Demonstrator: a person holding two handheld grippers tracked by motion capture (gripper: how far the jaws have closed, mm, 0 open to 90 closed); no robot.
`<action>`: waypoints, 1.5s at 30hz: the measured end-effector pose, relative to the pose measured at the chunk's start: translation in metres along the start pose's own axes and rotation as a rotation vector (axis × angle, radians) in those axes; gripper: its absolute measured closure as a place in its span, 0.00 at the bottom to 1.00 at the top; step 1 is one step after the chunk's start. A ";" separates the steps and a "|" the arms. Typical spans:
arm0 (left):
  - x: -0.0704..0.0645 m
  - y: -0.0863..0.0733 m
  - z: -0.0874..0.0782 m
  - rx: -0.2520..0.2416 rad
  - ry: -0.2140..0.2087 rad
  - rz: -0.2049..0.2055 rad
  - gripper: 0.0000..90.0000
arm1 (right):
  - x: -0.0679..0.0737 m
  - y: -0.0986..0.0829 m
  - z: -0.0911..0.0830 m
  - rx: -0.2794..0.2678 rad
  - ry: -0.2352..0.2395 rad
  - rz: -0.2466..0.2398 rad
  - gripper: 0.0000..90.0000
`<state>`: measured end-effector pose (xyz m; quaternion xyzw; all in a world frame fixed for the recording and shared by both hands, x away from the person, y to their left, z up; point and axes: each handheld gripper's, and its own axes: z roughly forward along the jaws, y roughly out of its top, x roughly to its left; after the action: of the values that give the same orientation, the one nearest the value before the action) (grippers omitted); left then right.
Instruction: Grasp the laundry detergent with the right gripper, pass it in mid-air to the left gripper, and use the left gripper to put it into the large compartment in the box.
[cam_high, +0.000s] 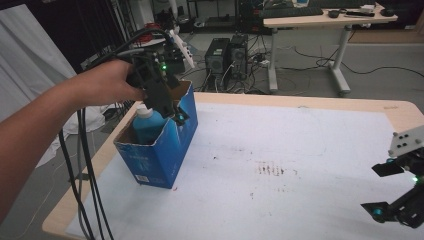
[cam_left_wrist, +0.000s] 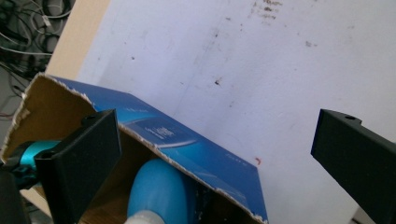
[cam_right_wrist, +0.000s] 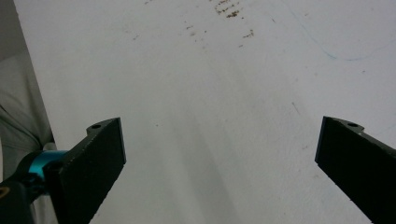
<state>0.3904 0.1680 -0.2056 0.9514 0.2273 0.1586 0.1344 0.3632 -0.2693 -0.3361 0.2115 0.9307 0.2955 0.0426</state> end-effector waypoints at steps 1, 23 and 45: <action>-0.002 0.004 0.002 0.013 -0.008 0.002 0.02 | 0.000 0.001 0.000 -0.006 0.000 -0.002 0.01; -0.061 0.093 0.071 0.059 -0.145 0.153 0.02 | 0.003 0.025 0.000 -0.005 -0.001 -0.002 0.01; -0.064 0.104 0.108 0.061 -0.247 0.160 0.02 | 0.000 0.035 0.007 0.061 -0.009 -0.011 0.01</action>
<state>0.4159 0.0281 -0.2861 0.9824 0.1373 0.0437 0.1192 0.3777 -0.2401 -0.3217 0.2089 0.9402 0.2658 0.0422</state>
